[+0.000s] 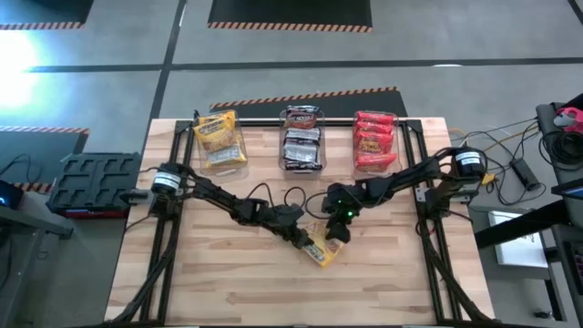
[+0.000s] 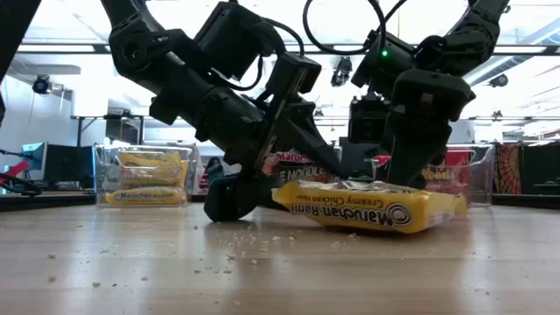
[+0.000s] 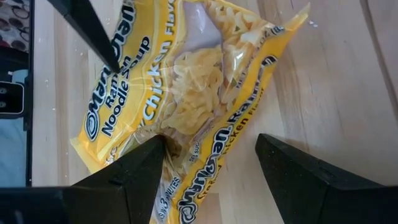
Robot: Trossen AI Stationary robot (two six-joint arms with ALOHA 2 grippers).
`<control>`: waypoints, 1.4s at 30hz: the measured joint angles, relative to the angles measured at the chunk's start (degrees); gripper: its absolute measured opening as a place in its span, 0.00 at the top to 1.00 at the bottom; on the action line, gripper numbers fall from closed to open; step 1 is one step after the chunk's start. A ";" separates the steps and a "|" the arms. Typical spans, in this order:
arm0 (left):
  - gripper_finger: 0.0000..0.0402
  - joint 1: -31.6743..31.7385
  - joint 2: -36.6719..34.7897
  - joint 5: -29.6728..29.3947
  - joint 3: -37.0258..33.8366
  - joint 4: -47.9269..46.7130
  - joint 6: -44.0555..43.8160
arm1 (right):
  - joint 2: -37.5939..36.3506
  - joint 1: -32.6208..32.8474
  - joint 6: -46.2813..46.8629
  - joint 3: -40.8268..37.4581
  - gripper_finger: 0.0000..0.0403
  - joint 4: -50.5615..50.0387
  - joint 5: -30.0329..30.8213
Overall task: Sort Maruchan noodles
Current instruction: Put the yellow noodle pack into the left transparent bin
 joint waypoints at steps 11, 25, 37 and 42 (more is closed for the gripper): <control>0.79 0.02 -0.63 1.13 -0.17 0.89 -0.98 | -4.87 -0.33 -0.57 -0.09 0.39 -3.42 -0.02; 0.81 0.01 -2.12 2.08 -0.35 1.28 1.98 | -19.00 -2.21 -2.85 -0.09 0.39 -17.47 1.63; 0.81 0.28 -2.99 1.73 -0.22 1.29 7.35 | -15.63 -2.27 -3.22 -0.20 0.39 -16.85 -0.22; 0.81 0.28 -2.99 2.22 -0.22 1.38 8.48 | -13.11 -2.44 -7.12 -0.20 0.39 -12.46 -3.99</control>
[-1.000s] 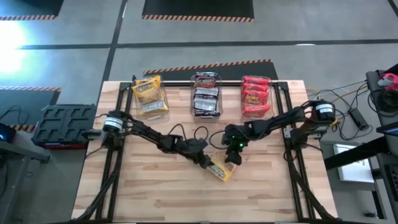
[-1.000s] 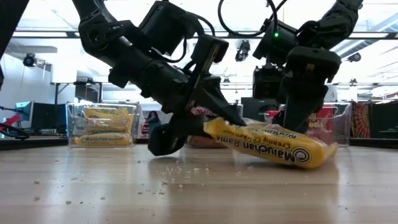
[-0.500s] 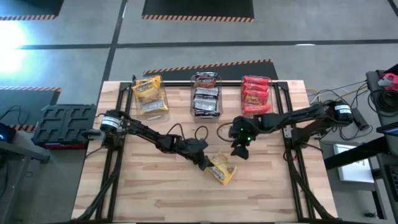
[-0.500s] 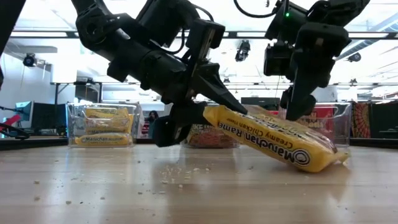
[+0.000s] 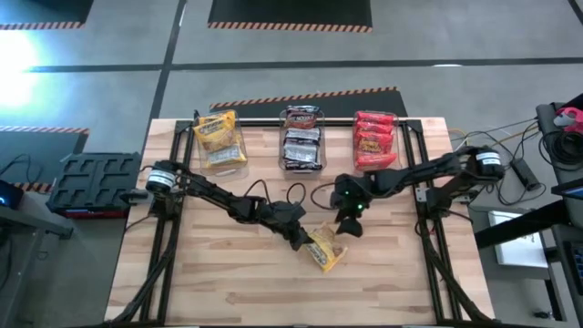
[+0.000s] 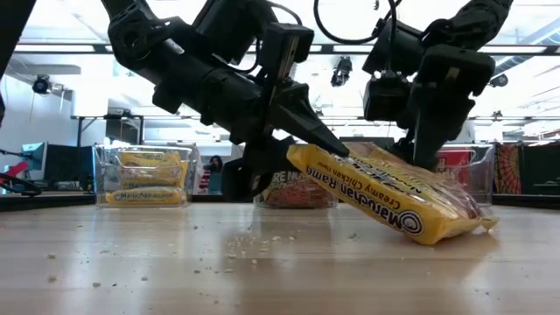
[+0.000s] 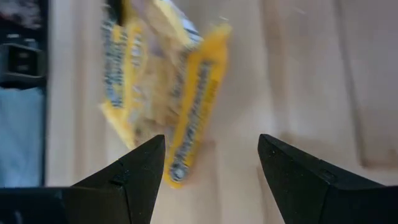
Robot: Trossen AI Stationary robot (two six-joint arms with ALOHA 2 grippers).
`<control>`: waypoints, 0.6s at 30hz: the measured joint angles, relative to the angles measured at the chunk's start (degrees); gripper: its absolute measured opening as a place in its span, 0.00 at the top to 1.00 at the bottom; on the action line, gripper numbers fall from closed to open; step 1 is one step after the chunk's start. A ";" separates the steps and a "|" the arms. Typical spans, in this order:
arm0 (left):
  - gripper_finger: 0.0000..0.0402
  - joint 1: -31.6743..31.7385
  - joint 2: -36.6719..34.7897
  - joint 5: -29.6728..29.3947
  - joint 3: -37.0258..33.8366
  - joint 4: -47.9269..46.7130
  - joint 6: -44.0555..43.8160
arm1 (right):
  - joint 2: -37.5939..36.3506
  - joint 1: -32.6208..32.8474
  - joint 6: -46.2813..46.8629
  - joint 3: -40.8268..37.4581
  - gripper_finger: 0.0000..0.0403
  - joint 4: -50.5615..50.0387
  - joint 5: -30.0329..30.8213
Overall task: Sort Maruchan noodles
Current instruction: Put the yellow noodle pack into the left transparent bin
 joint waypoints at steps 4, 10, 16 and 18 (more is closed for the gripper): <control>0.81 0.02 0.00 0.02 0.13 0.28 0.68 | 0.76 -0.86 -1.98 0.00 0.39 2.56 -4.74; 0.81 0.02 0.00 0.02 0.17 0.29 0.87 | 2.66 -1.76 -4.83 0.02 0.39 5.29 -7.92; 0.81 0.02 0.00 0.17 0.17 0.30 1.31 | 7.43 -1.91 -4.70 0.02 0.39 11.46 -16.30; 0.81 0.00 0.00 0.18 0.17 0.31 1.43 | 8.76 -2.02 -4.44 0.02 0.39 12.90 -17.86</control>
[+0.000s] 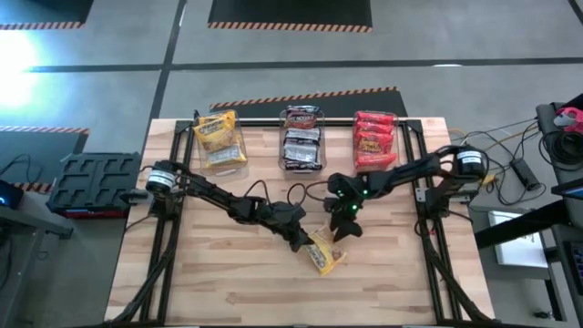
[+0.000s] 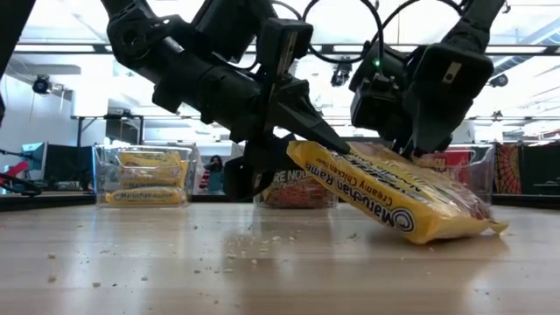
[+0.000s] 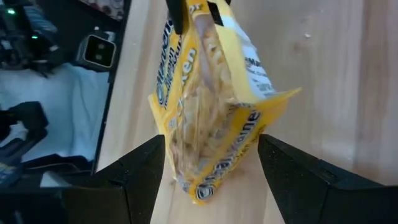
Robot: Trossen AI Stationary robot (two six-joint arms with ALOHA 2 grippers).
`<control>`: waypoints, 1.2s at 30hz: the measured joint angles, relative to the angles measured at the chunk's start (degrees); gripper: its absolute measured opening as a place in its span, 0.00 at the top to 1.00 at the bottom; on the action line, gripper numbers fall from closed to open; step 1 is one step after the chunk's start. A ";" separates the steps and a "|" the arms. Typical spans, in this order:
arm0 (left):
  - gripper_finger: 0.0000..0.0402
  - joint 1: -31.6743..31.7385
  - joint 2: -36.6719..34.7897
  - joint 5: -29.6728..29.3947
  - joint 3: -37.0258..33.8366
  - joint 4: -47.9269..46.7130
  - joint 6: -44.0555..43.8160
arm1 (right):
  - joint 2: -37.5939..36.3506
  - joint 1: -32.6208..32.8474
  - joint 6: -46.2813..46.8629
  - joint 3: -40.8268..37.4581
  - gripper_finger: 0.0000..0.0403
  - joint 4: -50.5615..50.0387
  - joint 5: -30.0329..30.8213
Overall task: Sort Maruchan noodles
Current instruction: Put the yellow noodle pack into the left transparent bin
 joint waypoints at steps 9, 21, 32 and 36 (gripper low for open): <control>0.81 0.02 0.00 -0.81 0.00 0.48 1.97 | 4.68 0.00 -0.33 0.02 0.39 7.27 -3.14; 0.81 0.17 0.00 -1.58 0.02 1.37 2.27 | 5.17 0.02 -0.37 0.02 0.47 9.76 -4.09; 0.81 0.67 0.00 -1.71 0.02 2.36 3.54 | 5.28 0.02 -0.69 0.02 0.69 9.74 -4.76; 0.81 1.48 0.00 -1.69 0.04 2.60 3.75 | 5.26 0.00 0.19 0.02 0.71 9.55 -6.01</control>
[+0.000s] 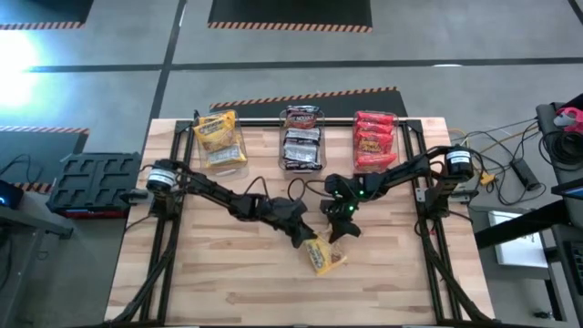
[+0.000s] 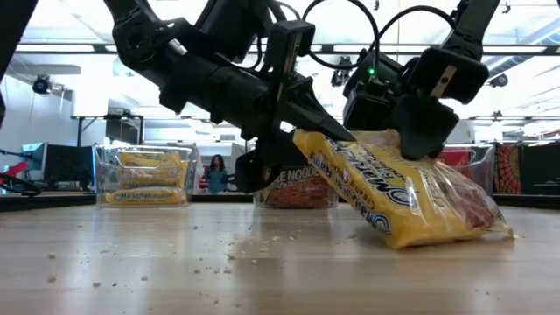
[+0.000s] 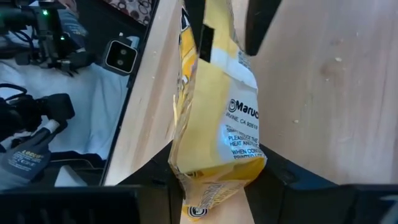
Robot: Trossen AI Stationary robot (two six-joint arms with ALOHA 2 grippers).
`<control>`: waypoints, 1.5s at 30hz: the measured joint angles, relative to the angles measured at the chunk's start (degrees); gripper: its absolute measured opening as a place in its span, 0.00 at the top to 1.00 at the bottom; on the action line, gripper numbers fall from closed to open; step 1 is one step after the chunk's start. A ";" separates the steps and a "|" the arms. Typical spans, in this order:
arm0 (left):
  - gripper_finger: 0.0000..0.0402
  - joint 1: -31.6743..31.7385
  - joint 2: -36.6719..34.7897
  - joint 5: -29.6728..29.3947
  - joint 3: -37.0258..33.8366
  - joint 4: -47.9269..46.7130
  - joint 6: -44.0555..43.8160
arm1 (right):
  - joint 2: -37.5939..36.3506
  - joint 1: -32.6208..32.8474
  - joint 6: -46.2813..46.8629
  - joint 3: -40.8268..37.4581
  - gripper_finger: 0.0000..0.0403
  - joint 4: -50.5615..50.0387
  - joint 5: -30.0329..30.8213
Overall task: Sort Maruchan noodles
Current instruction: Put the yellow noodle pack into the left transparent bin
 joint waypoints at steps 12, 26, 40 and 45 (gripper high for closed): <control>0.81 2.67 -1.17 4.74 -0.02 -0.26 2.39 | -0.68 -4.26 0.54 1.27 0.71 -7.94 -1.52; 0.81 6.19 -7.66 4.22 -11.65 7.74 4.26 | -0.90 -11.34 -0.15 4.12 0.71 -17.68 -4.37; 0.81 15.51 -17.76 1.31 -33.69 31.29 8.26 | -1.28 -11.89 -2.15 16.41 0.71 -22.14 -2.74; 0.79 14.43 -20.54 1.46 -33.97 31.73 8.83 | -1.31 -11.89 -13.46 20.83 0.71 -35.83 -0.99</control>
